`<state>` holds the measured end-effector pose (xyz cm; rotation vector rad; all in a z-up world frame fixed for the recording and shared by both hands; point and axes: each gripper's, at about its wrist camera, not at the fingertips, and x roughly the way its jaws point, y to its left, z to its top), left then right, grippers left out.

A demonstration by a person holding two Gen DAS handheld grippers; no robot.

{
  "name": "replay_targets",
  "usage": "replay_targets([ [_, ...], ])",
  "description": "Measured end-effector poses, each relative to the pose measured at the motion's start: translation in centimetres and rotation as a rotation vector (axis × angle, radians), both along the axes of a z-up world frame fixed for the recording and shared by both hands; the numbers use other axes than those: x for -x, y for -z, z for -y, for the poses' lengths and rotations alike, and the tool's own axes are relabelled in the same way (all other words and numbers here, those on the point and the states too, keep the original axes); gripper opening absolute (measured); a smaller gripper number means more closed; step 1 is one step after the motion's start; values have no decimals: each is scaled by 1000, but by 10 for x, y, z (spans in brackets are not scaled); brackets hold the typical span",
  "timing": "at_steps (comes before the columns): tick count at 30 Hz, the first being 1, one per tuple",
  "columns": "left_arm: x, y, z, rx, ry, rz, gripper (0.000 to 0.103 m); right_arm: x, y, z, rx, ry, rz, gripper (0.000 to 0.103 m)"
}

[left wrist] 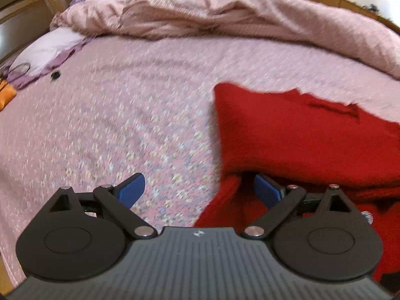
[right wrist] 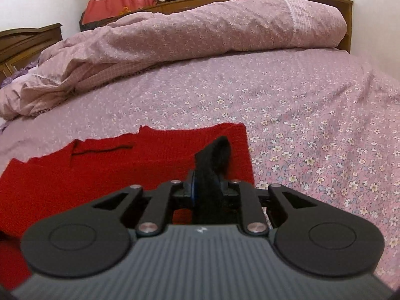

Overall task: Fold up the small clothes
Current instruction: 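Fold the held sleeve back over the body and open the right tool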

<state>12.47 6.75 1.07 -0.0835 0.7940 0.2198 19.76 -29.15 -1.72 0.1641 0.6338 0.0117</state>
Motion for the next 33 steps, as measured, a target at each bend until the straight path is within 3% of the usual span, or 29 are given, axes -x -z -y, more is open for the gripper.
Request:
replay_targets([
  [4, -9, -13, 13, -13, 80, 37, 97, 11, -10, -2, 14, 17, 7, 27],
  [10, -42, -9, 43, -82, 202, 54, 97, 37, -35, -3, 89, 24, 83, 28],
  [11, -48, -6, 46, -81, 219, 51, 97, 41, -36, -2, 80, 11, 94, 28],
  [14, -67, 8, 53, -96, 234, 5, 97, 45, -30, -4, 59, -43, 86, 42],
  [16, -79, 21, 52, -105, 220, -36, 97, 42, -20, -7, 78, -61, 56, 44],
  [18, -86, 30, 47, -59, 202, -57, 99, 37, -5, -8, 100, -64, 5, 43],
  [24, -94, 44, 23, 97, 147, -83, 103, 35, 13, -2, 64, -51, 53, 44],
  [28, -93, 45, 25, 70, 164, -72, 103, 36, 16, -3, 70, -47, 71, 45],
  [33, -94, 45, 19, 109, 162, -82, 103, 36, 16, 0, 40, -34, 76, 45],
])
